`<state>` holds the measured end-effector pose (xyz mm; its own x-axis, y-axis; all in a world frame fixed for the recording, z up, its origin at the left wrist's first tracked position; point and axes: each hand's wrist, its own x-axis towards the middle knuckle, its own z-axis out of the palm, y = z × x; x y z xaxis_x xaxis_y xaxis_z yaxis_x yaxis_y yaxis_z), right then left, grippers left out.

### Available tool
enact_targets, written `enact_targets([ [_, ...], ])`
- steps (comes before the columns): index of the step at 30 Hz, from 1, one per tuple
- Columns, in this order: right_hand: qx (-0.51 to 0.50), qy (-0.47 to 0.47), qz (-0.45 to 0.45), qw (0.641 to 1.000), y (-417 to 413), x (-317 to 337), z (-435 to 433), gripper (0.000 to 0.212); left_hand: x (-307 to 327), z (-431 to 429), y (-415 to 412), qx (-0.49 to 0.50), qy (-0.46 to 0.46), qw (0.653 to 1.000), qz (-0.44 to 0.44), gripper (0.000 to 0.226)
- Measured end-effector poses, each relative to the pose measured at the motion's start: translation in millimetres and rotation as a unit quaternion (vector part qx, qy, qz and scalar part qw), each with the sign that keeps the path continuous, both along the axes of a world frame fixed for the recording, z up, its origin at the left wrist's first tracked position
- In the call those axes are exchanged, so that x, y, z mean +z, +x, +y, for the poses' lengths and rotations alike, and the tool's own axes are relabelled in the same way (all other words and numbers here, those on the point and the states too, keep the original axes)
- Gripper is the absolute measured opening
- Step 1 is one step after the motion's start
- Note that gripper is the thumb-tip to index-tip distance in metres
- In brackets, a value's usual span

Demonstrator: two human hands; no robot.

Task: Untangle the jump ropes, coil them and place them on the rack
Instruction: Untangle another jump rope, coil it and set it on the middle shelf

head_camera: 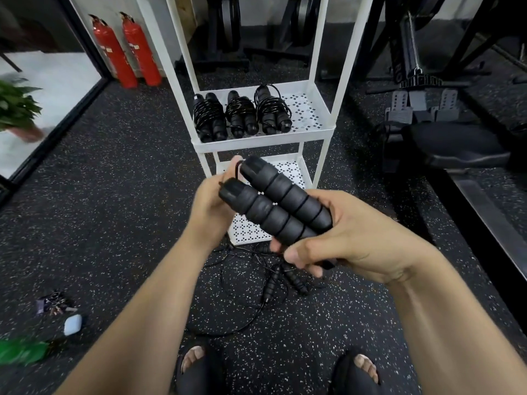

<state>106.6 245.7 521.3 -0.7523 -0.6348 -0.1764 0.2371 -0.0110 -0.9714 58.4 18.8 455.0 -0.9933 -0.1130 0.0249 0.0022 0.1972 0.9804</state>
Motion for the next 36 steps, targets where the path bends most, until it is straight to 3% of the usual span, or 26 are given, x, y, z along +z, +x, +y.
enact_targets([
  [2, -0.04, -0.023, 0.006, 0.999, -0.1, -2.1, -11.8, 0.04, -5.7, 18.3, 3.3, 0.021, -0.007, 1.0, -0.021, 0.032],
  [6, -0.16, -0.086, 0.017, 0.983, -5.1, -11.9, -26.4, 0.039, -13.9, 46.3, 6.4, -0.001, 0.055, 0.998, -0.042, 0.03],
  [7, -0.188, -0.088, 0.02, 0.978, -6.8, -14.3, -27.7, 0.038, -11.7, 53.2, 10.4, -0.003, 0.037, 0.998, -0.058, 0.031],
  [8, -0.213, -0.085, 0.024, 0.973, -8.7, -16.2, -28.1, 0.036, -7.4, 58.1, 16.3, -0.015, -0.058, 0.998, -0.036, 0.025],
  [9, -0.232, -0.079, 0.031, 0.969, -10.7, -17.9, -27.7, 0.035, -9.6, 63.1, 19.7, -0.04, -0.082, 0.996, -0.023, 0.022],
  [11, -0.252, -0.063, 0.044, 0.965, -14.0, -20.0, -25.2, 0.037, -7.2, 70.4, 21.9, -0.082, -0.145, 0.986, -0.024, 0.029],
  [14, -0.261, -0.057, 0.042, 0.963, -15.2, -22.1, -19.7, 0.038, 1.8, 72.4, 25.7, -0.094, -0.173, 0.977, -0.08, 0.046],
  [20, -0.274, -0.048, 0.022, 0.96, -19.0, -24.3, -3.4, 0.037, 20.0, 66.7, 23.3, -0.149, -0.265, 0.944, -0.127, 0.041],
  [24, -0.272, -0.012, 0.021, 0.962, -25.5, -30.2, 9.3, 0.052, 43.6, 43.4, 28.4, -0.221, -0.228, 0.938, -0.14, 0.057],
  [29, -0.217, 0.086, 0.031, 0.972, -29.3, -36.4, 15.6, 0.065, 67.1, 27.4, 32.6, -0.272, -0.298, 0.908, -0.111, 0.04],
  [33, -0.151, 0.212, 0.06, 0.964, -29.5, -44.9, 19.0, 0.055, 72.6, 16.0, 33.0, -0.291, -0.287, 0.908, -0.095, 0.041],
  [36, -0.042, 0.308, 0.041, 0.949, -27.1, -45.8, 19.4, 0.046, 75.3, 9.4, 32.0, -0.274, -0.275, 0.918, -0.079, 0.034],
])
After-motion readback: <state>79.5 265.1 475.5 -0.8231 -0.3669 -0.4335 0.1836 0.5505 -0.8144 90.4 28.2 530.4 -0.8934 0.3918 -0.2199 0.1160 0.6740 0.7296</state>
